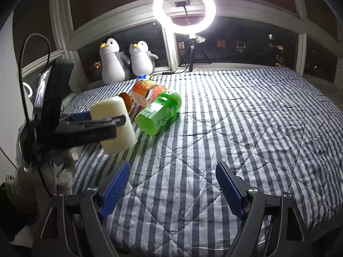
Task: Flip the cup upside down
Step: 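Lower the inverted cup onto the bedspread beside the copper cups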
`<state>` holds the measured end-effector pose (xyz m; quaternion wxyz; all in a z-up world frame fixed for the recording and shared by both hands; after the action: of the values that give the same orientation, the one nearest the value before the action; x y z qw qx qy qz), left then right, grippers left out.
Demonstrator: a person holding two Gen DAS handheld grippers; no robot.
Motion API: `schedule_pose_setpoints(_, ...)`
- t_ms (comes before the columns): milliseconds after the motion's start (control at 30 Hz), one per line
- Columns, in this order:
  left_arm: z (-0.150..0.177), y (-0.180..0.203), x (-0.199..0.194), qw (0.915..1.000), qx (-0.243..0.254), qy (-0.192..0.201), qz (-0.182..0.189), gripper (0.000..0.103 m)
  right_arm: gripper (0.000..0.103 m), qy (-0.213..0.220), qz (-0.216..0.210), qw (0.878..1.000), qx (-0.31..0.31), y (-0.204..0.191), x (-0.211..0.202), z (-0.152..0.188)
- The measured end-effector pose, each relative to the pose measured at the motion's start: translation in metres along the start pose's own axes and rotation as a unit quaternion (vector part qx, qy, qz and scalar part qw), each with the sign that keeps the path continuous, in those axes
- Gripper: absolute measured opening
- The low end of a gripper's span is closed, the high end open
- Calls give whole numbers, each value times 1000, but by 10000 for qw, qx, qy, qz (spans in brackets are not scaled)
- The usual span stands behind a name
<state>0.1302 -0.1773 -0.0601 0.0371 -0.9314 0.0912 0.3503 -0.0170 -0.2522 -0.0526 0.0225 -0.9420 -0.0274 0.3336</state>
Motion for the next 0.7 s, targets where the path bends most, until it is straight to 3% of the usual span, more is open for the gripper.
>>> schedule_pose_setpoints(300,10,-2,-2,9999,48,147,76,82,79,148,342,9993,-66,-6,2,1)
schedule_pose_setpoints(700,23,-10,-4,9994,-156,59,304,80,79,98,285,9995,21,-5,4,0)
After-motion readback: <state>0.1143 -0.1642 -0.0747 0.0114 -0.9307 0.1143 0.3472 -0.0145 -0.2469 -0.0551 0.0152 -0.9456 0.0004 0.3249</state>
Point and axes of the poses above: each gripper's, at about its wrist camera, not at the fingertips, and x roughly the way its jaws point, y to its right, z to its underside, the point moved 1 cm from there along x, roughly the way its jaws point, and after that the axes turned 6 degrees about -x, right-handed, at the moved point
